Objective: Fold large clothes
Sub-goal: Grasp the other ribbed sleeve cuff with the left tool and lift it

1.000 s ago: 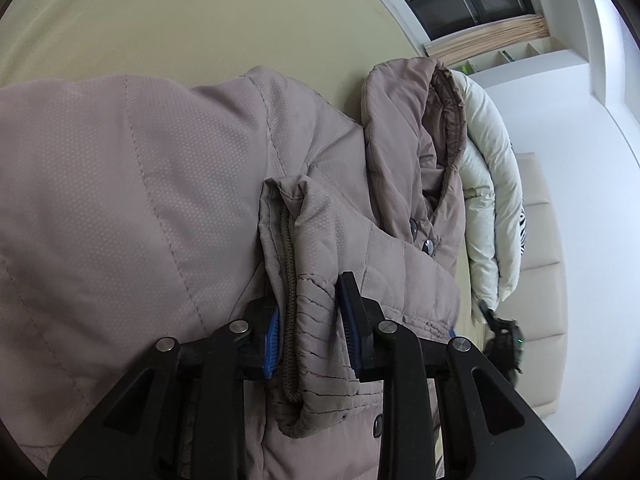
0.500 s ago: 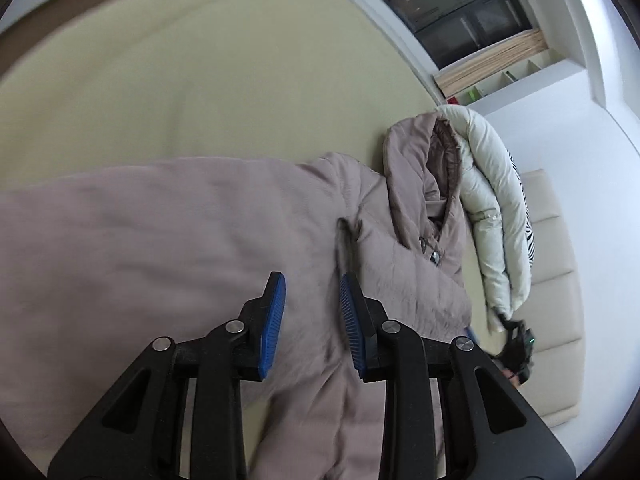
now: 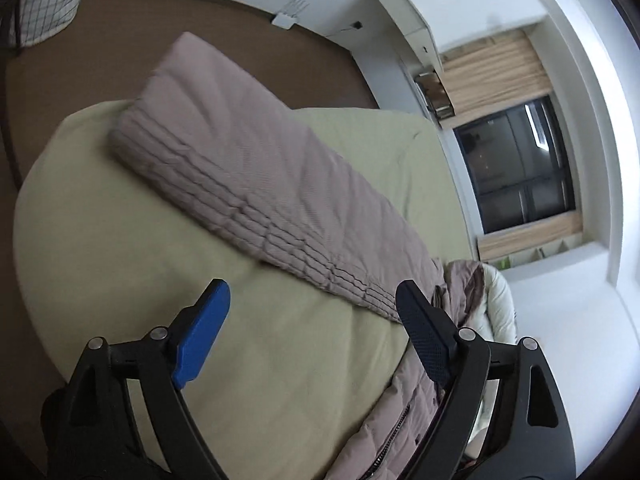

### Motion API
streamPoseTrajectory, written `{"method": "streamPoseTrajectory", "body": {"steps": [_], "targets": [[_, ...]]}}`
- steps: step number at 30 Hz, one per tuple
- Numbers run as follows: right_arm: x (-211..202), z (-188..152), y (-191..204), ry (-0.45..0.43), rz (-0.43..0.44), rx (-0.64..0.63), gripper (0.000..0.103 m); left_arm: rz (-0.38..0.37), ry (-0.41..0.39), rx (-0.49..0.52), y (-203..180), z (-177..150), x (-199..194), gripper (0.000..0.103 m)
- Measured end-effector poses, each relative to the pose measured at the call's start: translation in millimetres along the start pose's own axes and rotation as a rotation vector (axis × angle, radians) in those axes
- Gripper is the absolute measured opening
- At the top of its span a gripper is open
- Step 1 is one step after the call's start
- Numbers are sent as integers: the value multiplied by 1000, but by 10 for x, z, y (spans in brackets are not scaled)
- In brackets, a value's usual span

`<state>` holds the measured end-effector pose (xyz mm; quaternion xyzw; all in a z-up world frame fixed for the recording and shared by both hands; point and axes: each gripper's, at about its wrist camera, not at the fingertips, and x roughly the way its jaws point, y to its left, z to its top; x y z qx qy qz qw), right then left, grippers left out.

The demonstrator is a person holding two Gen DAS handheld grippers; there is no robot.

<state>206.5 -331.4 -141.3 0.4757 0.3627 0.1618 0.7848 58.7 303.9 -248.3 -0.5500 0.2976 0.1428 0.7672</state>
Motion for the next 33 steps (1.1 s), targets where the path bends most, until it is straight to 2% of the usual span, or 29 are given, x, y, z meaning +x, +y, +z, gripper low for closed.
{"method": "streamPoseTrajectory", "body": {"steps": [4, 6, 12, 15, 17, 18, 19, 20, 22, 24, 28, 30, 33], "targets": [[-50, -353, -13, 37, -40, -3, 98, -8, -66, -56, 79, 3, -93, 85], [-102, -482, -55, 44, -60, 3, 98, 13, -115, -85, 132, 9, -109, 85], [-260, -736, -207, 49, -83, 39, 98, -7, -176, -337, 614, -83, -46, 83], [-302, -776, -243, 46, -85, 49, 98, 4, -224, -368, 619, -87, -71, 75], [-336, -789, -255, 41, -87, 45, 98, 2, -243, -369, 587, -21, -100, 57], [-353, -797, -246, 39, -86, 45, 98, 9, -241, -366, 554, 2, -92, 54], [-368, -793, -245, 38, -86, 47, 98, 17, -241, -366, 544, 50, -72, 46], [-375, -793, -248, 37, -86, 49, 98, 30, -239, -362, 510, 62, -56, 33], [-401, -804, -277, 39, -84, 52, 98, 48, -238, -349, 445, 79, -78, 25], [-407, -823, -283, 44, -85, 47, 98, 56, -253, -302, 309, 103, -142, 20], [-432, -840, -343, 50, -103, 33, 95, 73, -285, -61, -233, 129, -356, 16], [-466, -831, -382, 46, -102, 37, 95, 73, -287, 132, -701, 56, -414, 16], [-505, -800, -447, 40, -97, 46, 95, 62, -282, 422, -1534, -374, -303, 16]]}}
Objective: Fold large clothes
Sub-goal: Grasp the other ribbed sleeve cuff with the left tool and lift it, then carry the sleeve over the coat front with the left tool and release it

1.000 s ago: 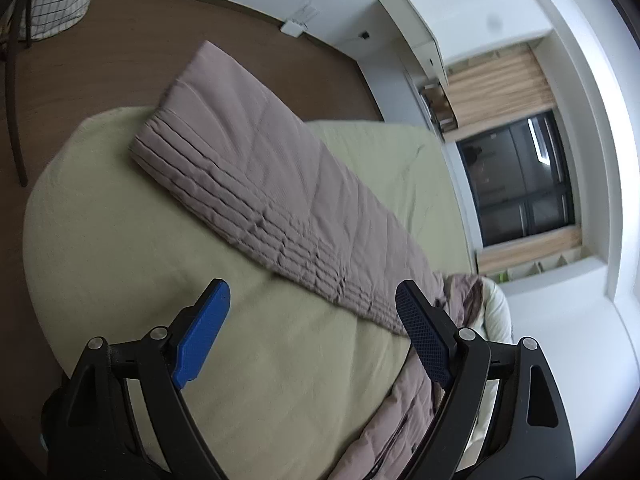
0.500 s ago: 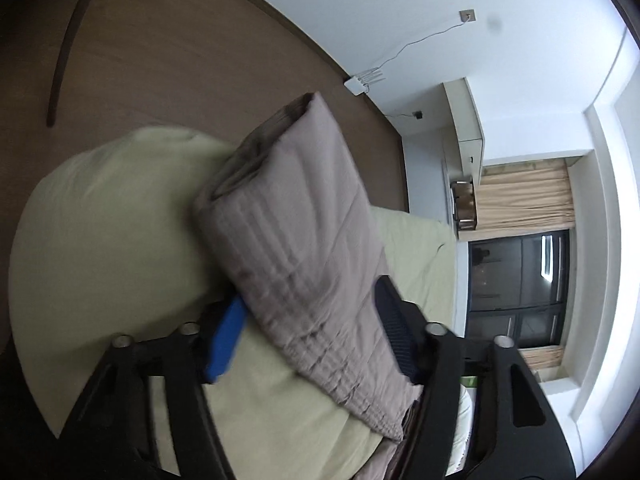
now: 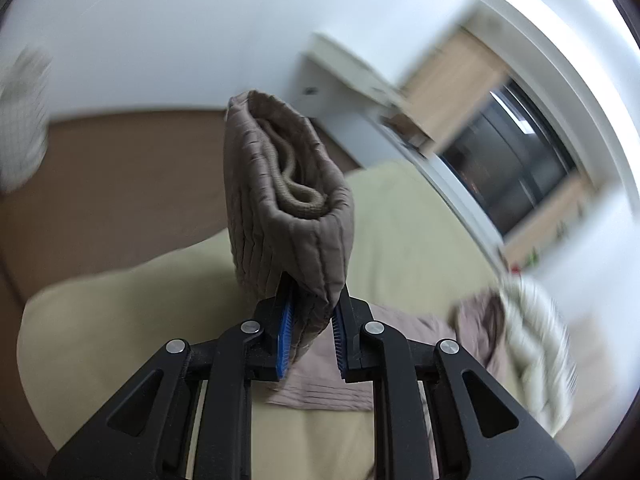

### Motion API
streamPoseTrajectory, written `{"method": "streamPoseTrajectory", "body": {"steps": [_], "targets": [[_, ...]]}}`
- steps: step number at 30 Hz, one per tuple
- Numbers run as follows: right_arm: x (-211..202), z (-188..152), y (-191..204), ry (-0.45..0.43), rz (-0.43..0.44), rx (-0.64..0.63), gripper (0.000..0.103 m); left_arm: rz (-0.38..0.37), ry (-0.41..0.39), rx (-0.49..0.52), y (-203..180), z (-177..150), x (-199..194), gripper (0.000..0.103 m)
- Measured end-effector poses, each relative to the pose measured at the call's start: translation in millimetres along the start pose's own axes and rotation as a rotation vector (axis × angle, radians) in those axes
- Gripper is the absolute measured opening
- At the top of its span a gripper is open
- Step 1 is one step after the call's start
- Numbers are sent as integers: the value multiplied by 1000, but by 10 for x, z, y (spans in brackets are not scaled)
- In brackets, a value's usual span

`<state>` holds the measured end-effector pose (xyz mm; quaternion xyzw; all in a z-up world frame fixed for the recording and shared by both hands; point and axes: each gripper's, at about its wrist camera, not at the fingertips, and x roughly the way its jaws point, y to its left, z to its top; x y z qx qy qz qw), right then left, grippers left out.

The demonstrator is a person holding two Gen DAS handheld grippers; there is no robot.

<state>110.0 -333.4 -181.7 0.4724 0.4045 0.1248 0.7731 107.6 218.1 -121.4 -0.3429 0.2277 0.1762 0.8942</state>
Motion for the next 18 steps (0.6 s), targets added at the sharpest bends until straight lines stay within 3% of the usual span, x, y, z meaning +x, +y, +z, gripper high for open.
{"method": "streamPoseTrajectory", "body": {"steps": [4, 6, 9, 12, 16, 18], "targets": [[-35, 79, -69, -3, 18, 19, 95, -86, 8, 425, -1279, -510, -29, 16], [-32, 137, -80, 6, 28, 33, 95, -116, 1, 659, -1851, -1035, -61, 16], [28, 249, -37, 41, 69, 46, 95, -154, 7, 884, -2338, -1729, -63, 16], [217, 370, 72, 118, 121, 68, 95, -185, 29, 1004, -2607, -2357, -135, 16], [613, 521, 356, 240, 221, 74, 95, -205, 38, 1105, -2700, -2751, -121, 16], [838, 574, 542, 302, 220, 53, 95, -212, 34, 1144, -2653, -2956, -214, 16]]}}
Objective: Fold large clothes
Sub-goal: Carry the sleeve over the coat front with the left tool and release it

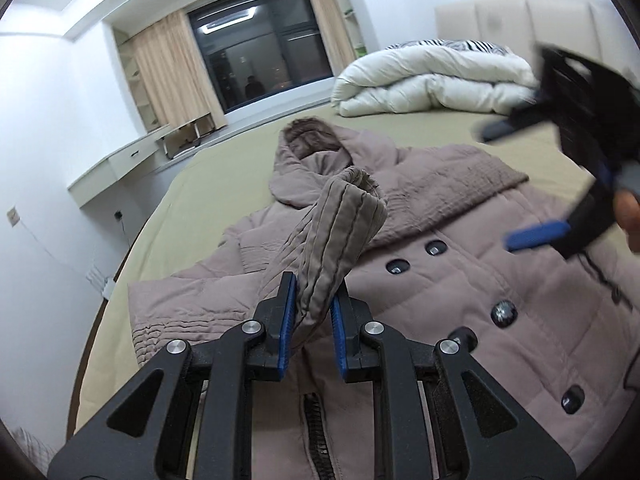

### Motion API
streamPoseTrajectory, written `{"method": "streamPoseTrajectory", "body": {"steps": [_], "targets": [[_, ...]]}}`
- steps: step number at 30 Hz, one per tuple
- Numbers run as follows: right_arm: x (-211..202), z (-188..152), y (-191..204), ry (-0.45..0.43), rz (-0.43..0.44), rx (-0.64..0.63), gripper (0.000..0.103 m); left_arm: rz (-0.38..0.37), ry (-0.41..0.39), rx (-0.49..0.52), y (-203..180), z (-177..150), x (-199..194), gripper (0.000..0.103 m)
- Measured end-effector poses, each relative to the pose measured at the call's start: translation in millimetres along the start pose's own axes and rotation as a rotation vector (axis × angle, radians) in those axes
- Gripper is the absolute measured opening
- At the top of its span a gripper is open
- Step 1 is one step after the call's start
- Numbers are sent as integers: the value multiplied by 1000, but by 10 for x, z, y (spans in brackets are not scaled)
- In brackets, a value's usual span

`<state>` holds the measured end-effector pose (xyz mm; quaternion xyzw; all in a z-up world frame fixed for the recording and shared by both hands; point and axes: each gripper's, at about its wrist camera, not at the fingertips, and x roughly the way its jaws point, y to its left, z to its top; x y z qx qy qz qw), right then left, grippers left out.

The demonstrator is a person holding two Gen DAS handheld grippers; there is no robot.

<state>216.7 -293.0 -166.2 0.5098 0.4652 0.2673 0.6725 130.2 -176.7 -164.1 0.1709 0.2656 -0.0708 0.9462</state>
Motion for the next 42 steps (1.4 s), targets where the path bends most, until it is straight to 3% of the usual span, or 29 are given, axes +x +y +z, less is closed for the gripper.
{"method": "streamPoseTrajectory", "body": {"steps": [3, 9, 13, 17, 24, 28, 32, 37, 42], "targets": [[354, 145, 150, 90, 2, -16, 89, -5, 0, 22, 115, -232, 59, 16], [875, 331, 159, 234, -44, 29, 74, -3, -1, 45, 179, -242, 121, 16], [1044, 376, 176, 271, -49, 31, 42, -4, 6, 50, 211, -186, 206, 16], [1104, 386, 349, 278, -88, -30, 25, 0, 3, 38, 275, -169, 189, 16], [966, 425, 814, 224, -118, -186, 20, 19, -47, -21, 410, -170, -3, 19], [770, 494, 1230, 153, -76, -256, 19, 63, -44, -111, 591, -275, -86, 19], [544, 573, 1735, 88, -7, -325, 19, 61, 67, -260, 938, -369, 146, 20], [164, 726, 2349, 11, 83, -398, 19, 48, 138, -463, 1370, -328, 531, 20], [-78, 789, 2735, -30, 151, -449, 19, 25, 130, -406, 1355, -161, 892, 20]]}}
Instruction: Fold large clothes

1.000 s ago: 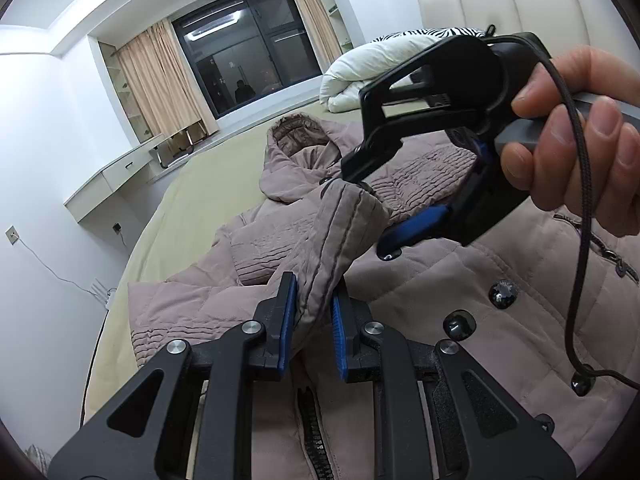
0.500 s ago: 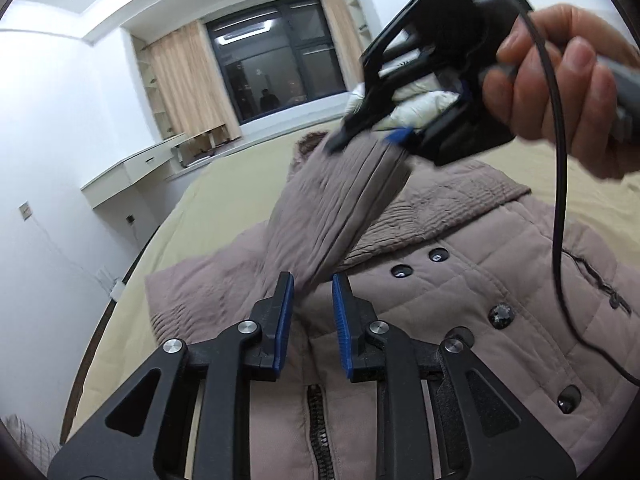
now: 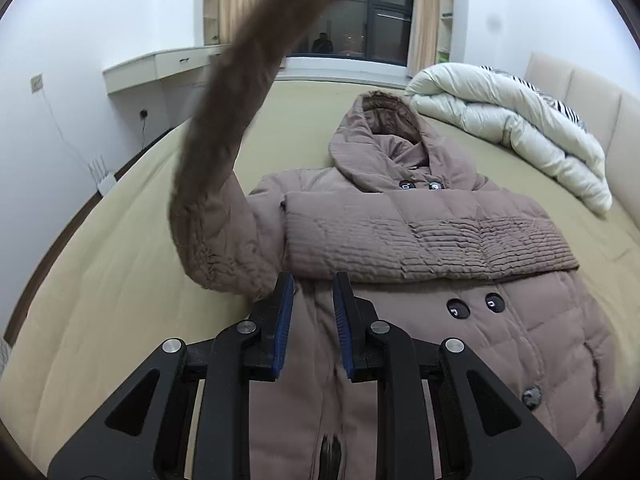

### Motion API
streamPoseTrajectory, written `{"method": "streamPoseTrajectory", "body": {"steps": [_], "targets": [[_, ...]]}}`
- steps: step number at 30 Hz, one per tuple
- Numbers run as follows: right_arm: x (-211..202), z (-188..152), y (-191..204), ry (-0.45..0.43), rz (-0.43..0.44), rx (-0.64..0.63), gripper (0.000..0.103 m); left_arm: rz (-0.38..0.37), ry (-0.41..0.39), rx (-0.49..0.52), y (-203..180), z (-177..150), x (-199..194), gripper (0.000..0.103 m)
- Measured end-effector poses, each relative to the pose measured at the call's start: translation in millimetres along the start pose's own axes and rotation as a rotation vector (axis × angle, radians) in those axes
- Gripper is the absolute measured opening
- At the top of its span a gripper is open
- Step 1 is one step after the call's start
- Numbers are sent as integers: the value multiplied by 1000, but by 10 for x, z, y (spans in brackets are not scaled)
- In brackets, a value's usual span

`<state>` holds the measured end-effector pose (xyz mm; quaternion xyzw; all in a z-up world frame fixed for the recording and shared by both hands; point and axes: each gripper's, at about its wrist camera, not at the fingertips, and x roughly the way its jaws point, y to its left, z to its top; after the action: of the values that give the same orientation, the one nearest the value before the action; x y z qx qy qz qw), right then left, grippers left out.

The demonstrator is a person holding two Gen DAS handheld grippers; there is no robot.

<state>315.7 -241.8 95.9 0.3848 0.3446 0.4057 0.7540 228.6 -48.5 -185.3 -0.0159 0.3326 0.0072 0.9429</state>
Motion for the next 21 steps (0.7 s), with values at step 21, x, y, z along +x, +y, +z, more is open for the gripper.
{"method": "streamPoseTrajectory", "body": {"steps": [21], "targets": [[-1073, -191, -2902, -192, -342, 395, 19, 141, 215, 77, 323, -128, 545, 19]]}}
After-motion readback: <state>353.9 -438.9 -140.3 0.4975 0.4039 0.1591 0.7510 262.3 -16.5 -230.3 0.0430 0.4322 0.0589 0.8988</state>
